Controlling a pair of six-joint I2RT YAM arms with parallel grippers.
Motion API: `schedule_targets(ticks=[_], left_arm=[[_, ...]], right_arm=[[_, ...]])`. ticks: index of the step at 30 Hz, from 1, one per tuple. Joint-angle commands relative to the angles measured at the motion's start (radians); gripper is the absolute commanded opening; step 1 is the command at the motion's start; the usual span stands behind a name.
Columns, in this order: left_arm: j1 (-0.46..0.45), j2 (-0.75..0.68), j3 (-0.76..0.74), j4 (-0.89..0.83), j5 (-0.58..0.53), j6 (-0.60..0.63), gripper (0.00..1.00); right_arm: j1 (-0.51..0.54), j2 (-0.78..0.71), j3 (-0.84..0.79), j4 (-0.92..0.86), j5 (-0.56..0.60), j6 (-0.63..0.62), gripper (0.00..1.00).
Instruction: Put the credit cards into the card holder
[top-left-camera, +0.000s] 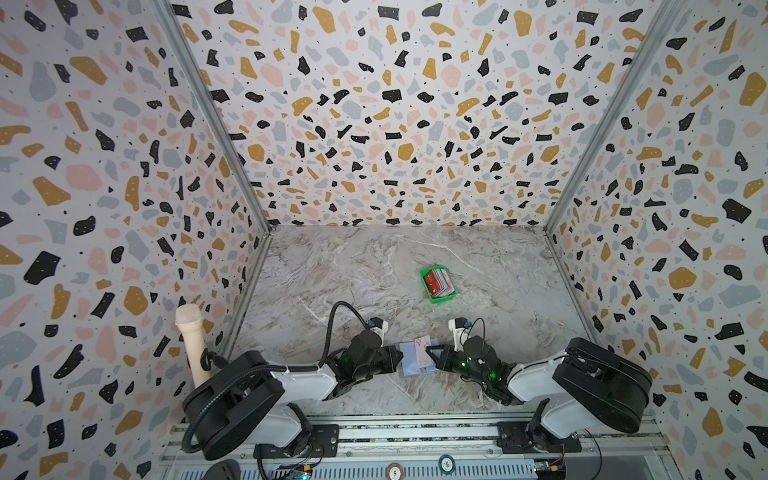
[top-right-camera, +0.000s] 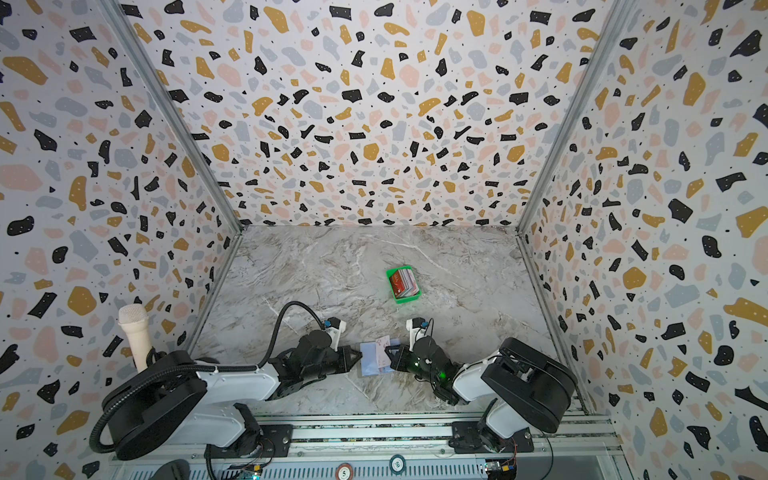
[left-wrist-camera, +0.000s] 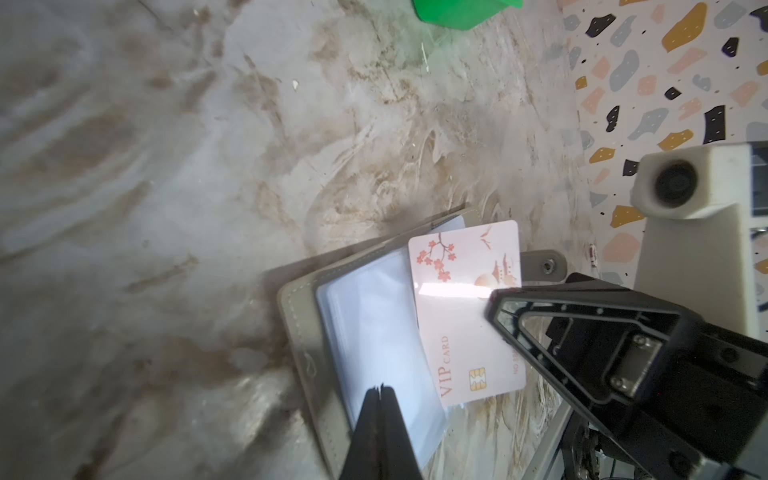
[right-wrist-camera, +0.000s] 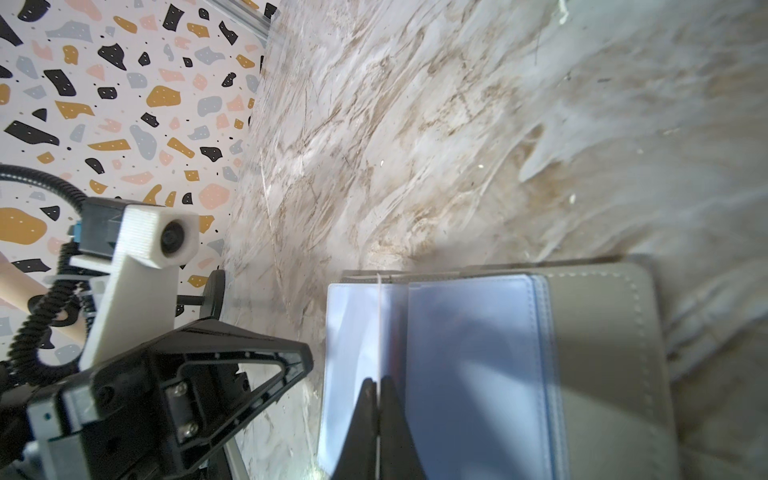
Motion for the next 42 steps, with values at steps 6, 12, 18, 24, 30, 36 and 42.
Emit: schedule_targets(ticks=[6, 12, 18, 24, 30, 36, 42], left_arm=[[-0.006, 0.04, 0.015, -0.009, 0.021, 0.023, 0.0], [-0.007, 0.037, -0.004, -0.007, 0.033, 0.015, 0.0], [-0.006, 0.035, -0.008, -0.007, 0.032, 0.014, 0.0], [-0.006, 0.042, -0.009, 0.002, 0.034, 0.01, 0.0], [-0.007, 0.053, -0.011, 0.014, 0.038, 0.006, 0.0], [-0.006, 0.052, -0.011, 0.014, 0.038, 0.006, 0.0], [-0.007, 0.062, -0.012, 0.024, 0.043, 0.002, 0.0]], right_arm=[[0.005, -0.04, -0.017, -0.045, 0.023, 0.015, 0.0], [0.0, -0.019, -0.014, -0.038, 0.008, 0.024, 0.0], [-0.004, -0.052, -0.035, -0.06, 0.026, 0.043, 0.0], [-0.011, -0.038, -0.044, -0.047, -0.004, 0.049, 0.0], [-0.023, -0.01, -0.037, -0.015, -0.062, 0.038, 0.0], [-0.035, -0.028, -0.047, -0.029, -0.086, 0.04, 0.0], [-0.043, -0.018, -0.05, -0.01, -0.12, 0.037, 0.0]])
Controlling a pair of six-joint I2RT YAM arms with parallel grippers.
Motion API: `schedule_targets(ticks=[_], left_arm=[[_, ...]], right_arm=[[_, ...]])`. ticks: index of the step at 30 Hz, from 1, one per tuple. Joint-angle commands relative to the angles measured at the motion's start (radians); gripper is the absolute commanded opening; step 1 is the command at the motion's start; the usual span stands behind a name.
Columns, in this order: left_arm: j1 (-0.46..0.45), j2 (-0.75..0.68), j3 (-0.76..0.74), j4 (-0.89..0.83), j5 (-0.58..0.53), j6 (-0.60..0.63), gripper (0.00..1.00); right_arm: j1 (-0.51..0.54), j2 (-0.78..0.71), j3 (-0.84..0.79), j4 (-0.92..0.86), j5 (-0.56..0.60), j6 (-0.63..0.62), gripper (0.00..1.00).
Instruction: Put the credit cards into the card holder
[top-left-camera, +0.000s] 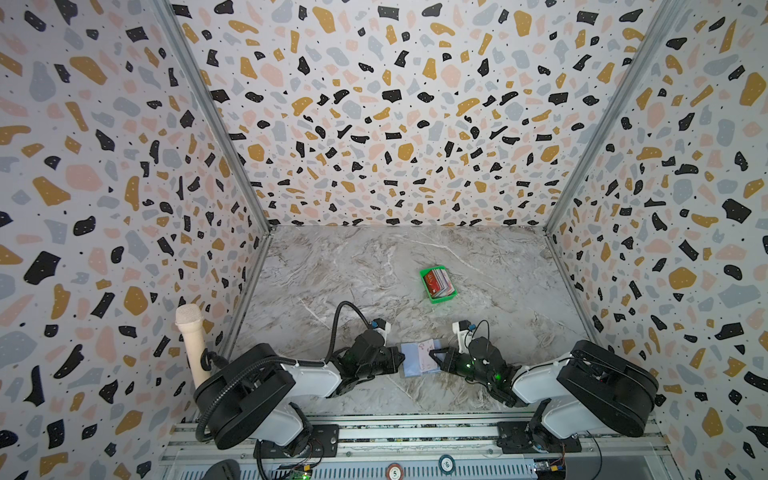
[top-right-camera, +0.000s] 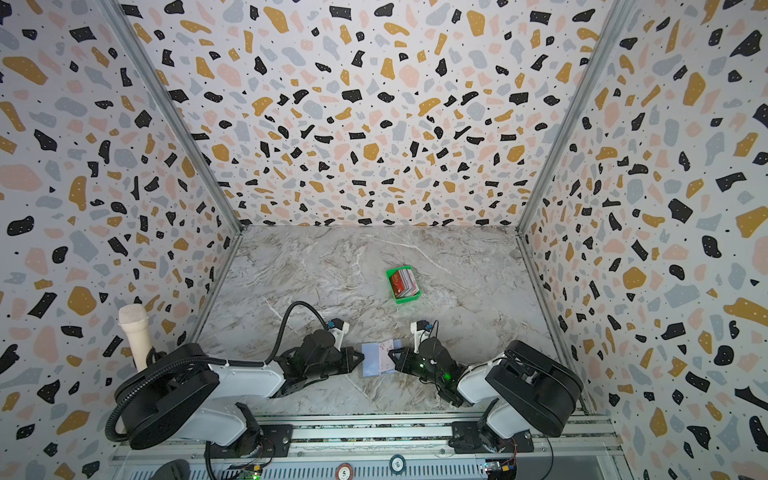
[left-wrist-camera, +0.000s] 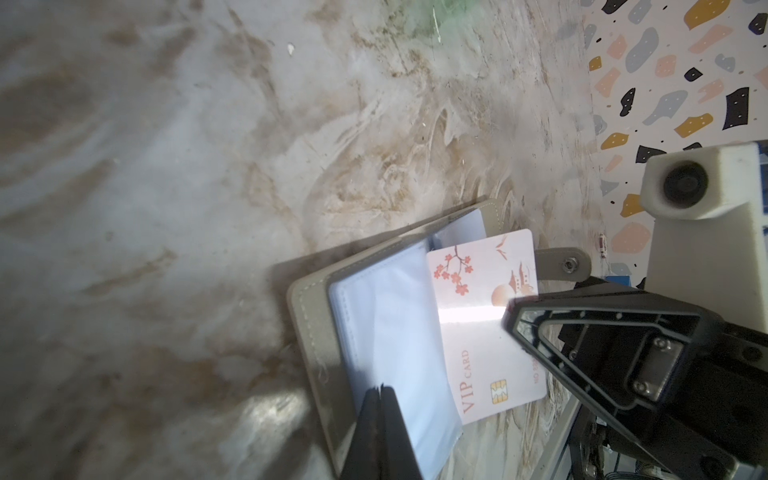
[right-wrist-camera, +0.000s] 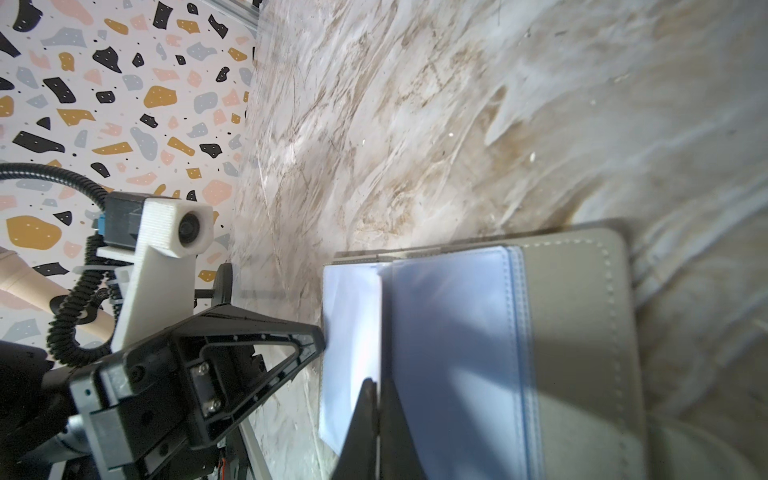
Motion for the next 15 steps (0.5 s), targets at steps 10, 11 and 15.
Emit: schedule_targets(ticks=[10, 11, 15], left_arm=[[-0.005, 0.022, -0.017, 0.005, 0.02, -0.003, 0.0], [-0.006, 0.022, -0.017, 0.005, 0.021, -0.004, 0.0], [-0.005, 0.021, -0.019, 0.006, 0.025, -0.006, 0.0]], right_arm=[[-0.022, 0.04, 0.003, 0.012, -0.086, -0.027, 0.0], [-0.024, 0.047, 0.004, 0.013, -0.089, -0.027, 0.0], [-0.025, 0.077, 0.034, -0.007, -0.113, -0.037, 0.0]])
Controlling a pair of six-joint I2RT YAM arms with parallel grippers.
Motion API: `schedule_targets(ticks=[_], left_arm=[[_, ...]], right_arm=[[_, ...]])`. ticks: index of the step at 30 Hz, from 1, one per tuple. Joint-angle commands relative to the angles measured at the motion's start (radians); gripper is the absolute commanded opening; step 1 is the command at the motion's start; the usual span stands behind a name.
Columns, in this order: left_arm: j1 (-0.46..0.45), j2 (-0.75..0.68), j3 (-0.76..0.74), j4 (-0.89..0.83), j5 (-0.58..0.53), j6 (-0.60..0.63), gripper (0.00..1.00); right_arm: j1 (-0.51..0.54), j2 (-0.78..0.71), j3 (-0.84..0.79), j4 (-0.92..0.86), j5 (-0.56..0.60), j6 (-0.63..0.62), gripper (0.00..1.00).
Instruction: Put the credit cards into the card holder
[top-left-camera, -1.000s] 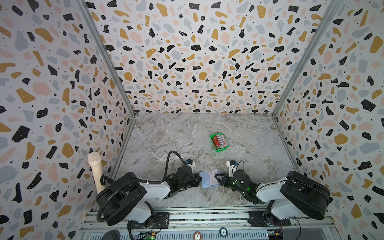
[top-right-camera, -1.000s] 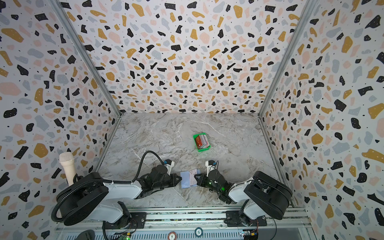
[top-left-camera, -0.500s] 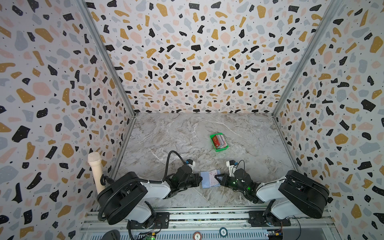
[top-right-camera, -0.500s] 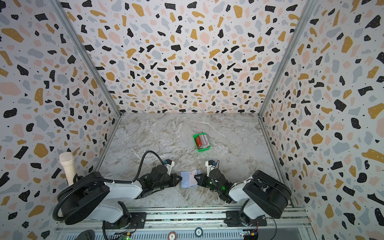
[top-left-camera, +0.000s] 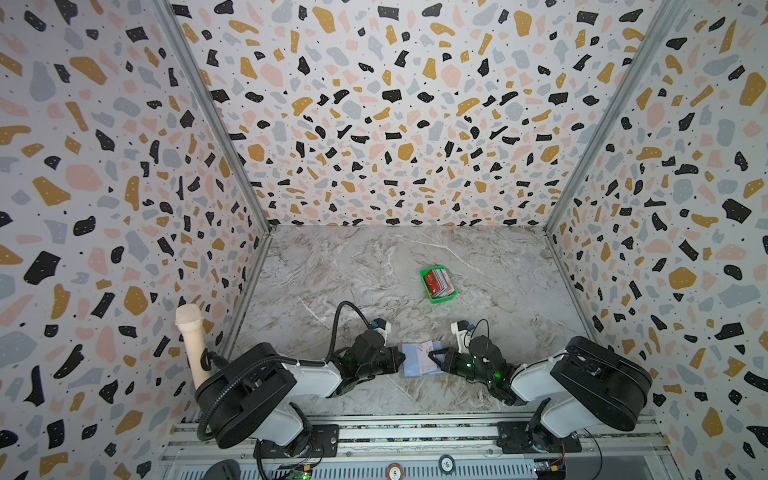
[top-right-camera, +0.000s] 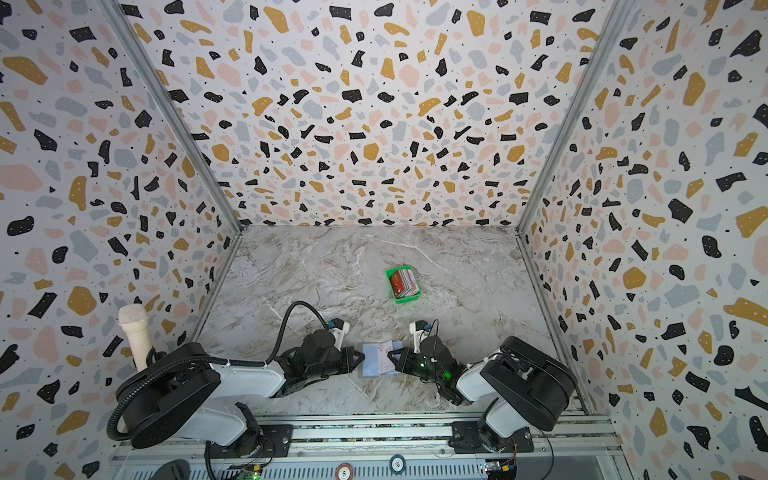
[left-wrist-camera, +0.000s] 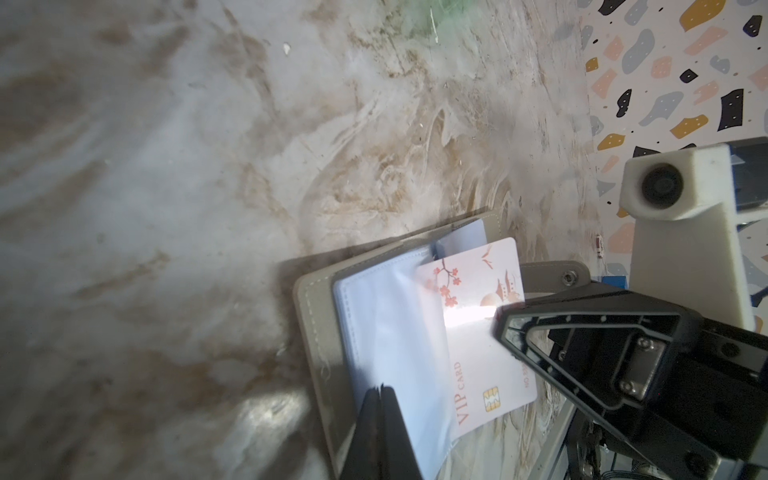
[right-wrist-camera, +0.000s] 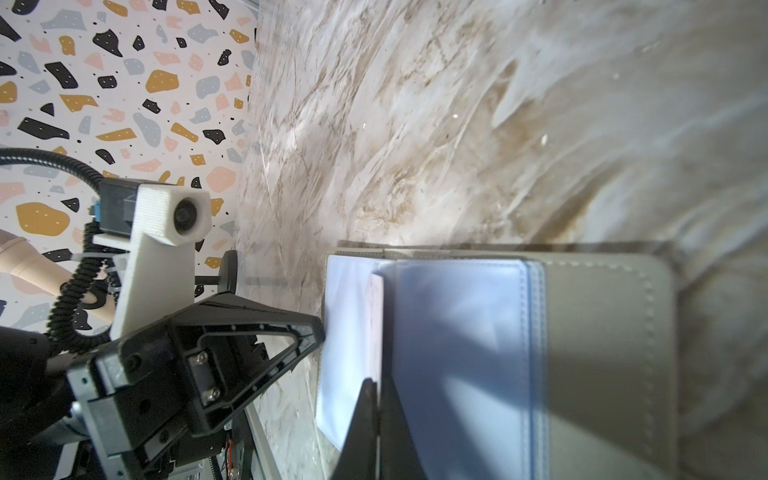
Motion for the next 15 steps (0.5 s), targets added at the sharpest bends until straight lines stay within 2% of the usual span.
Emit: schedule_targets(ticks=[1, 5, 11, 15], left_arm=[[-0.005, 0.014, -0.02, -0.007, 0.02, -0.001, 0.0], [-0.006, 0.007, -0.02, -0.008, 0.023, 0.001, 0.0], [0.003, -0.08, -0.02, -0.079, -0.029, 0.022, 0.0], [0.003, -0.062, -0.02, -0.079, -0.014, 0.031, 0.0]], right_arm=[[0.001, 0.033, 0.034, -0.047, -0.042, -0.027, 0.0], [0.002, 0.069, 0.066, -0.086, -0.062, -0.029, 0.0], [-0.004, 0.081, 0.08, -0.133, -0.066, -0.03, 0.0], [-0.002, 0.076, 0.093, -0.166, -0.063, -0.043, 0.0]])
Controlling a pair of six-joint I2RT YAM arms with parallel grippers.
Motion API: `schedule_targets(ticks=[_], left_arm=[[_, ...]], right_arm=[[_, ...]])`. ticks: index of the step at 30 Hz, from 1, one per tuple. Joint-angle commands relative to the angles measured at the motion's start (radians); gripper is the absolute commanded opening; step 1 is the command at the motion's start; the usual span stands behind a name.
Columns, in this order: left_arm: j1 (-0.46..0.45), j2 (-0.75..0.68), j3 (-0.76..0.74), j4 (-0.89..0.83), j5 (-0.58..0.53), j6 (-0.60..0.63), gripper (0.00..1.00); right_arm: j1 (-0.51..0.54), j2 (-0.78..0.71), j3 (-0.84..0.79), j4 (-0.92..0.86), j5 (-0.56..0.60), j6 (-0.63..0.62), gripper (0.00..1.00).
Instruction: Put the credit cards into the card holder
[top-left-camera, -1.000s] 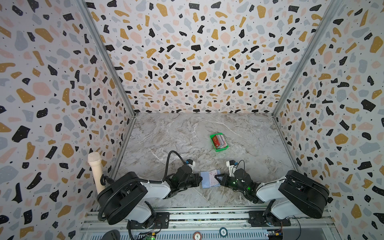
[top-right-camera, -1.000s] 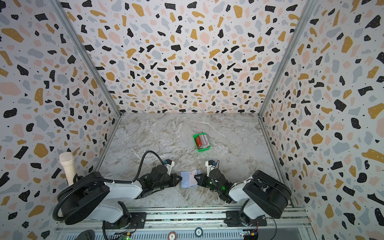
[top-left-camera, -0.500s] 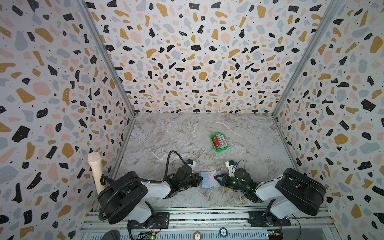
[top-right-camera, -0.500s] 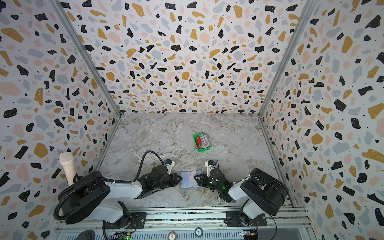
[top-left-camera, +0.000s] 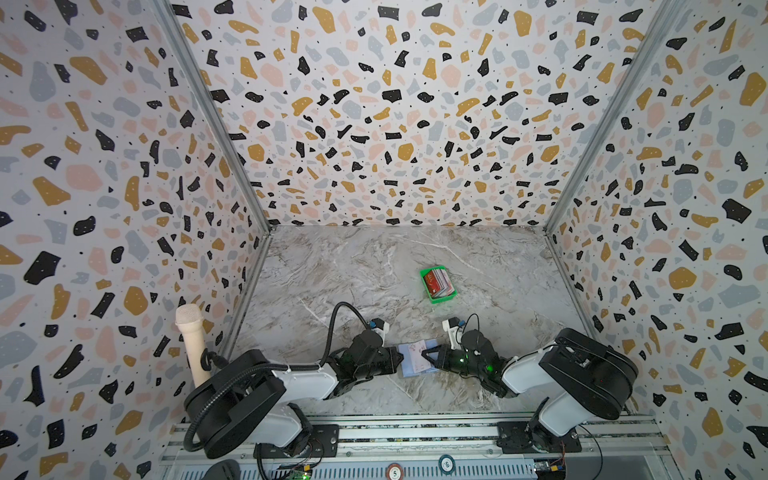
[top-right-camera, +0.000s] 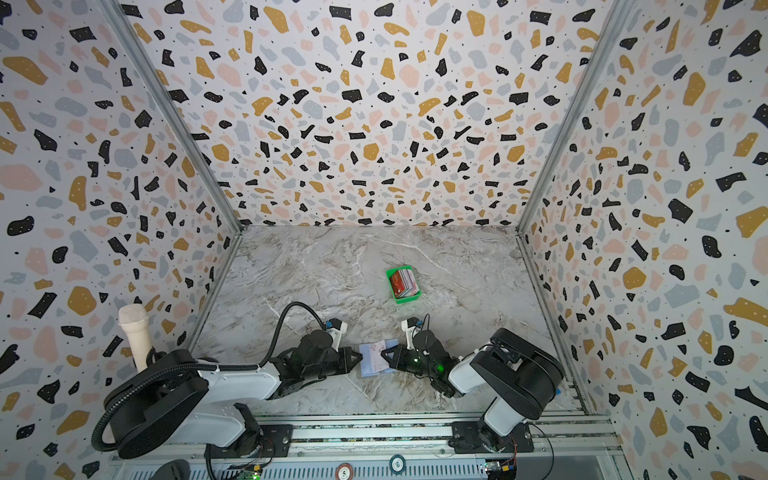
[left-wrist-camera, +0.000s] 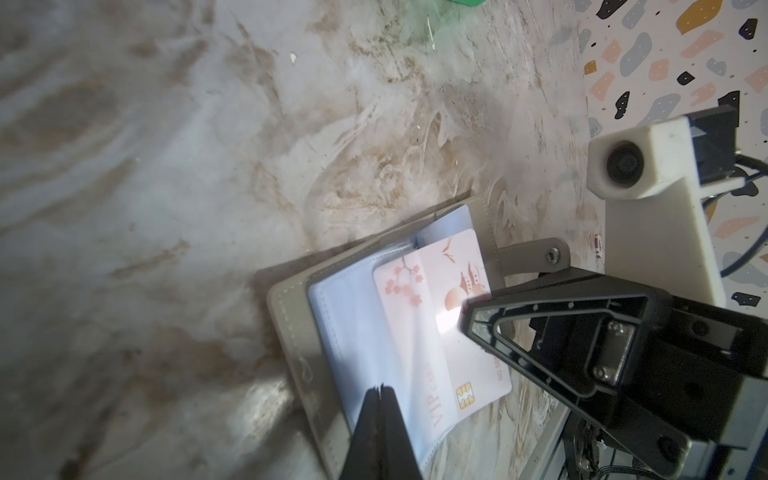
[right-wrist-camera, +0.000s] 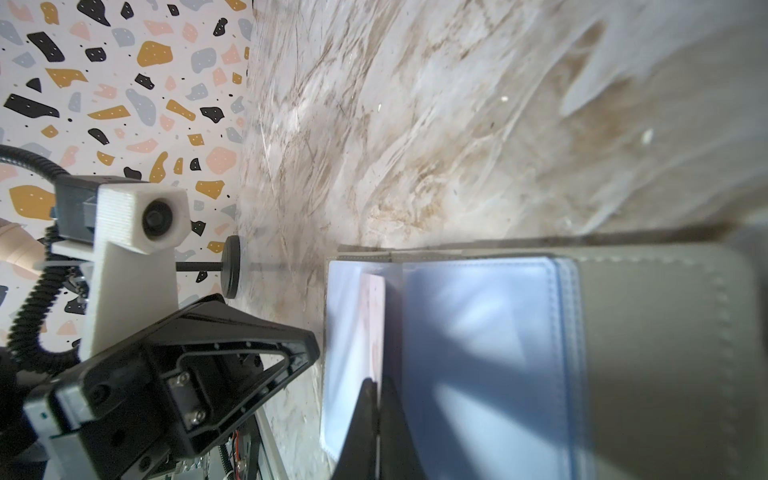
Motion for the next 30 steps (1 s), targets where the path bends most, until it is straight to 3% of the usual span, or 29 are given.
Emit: schedule_targets(ticks=[1, 4, 6, 13, 17, 22, 28, 30], left_arm=[[0.002, 0.016, -0.014, -0.006, 0.004, 0.022, 0.0], [0.002, 0.044, -0.018, 0.017, 0.015, 0.018, 0.0], [0.002, 0.058, -0.014, 0.026, 0.022, 0.019, 0.0], [0.003, 0.069, -0.017, 0.047, 0.036, 0.022, 0.0], [0.002, 0.072, -0.011, 0.047, 0.042, 0.027, 0.0], [0.003, 0.075, -0.002, 0.046, 0.045, 0.027, 0.0], [0.002, 0.064, -0.008, 0.047, 0.045, 0.027, 0.0], [0.002, 0.037, -0.006, 0.033, 0.04, 0.027, 0.0]], right_arm=[[0.001, 0.006, 0.012, -0.12, 0.0, -0.031, 0.0], [0.003, 0.018, 0.027, -0.144, -0.002, -0.039, 0.01], [0.006, 0.012, 0.049, -0.186, 0.0, -0.053, 0.06], [0.039, -0.089, 0.171, -0.488, 0.075, -0.205, 0.44], [0.06, -0.106, 0.232, -0.646, 0.123, -0.286, 0.55], [0.069, -0.125, 0.278, -0.762, 0.175, -0.34, 0.59], [0.089, -0.165, 0.36, -0.909, 0.318, -0.414, 0.61], [0.085, -0.162, 0.388, -0.937, 0.338, -0.447, 0.5]])
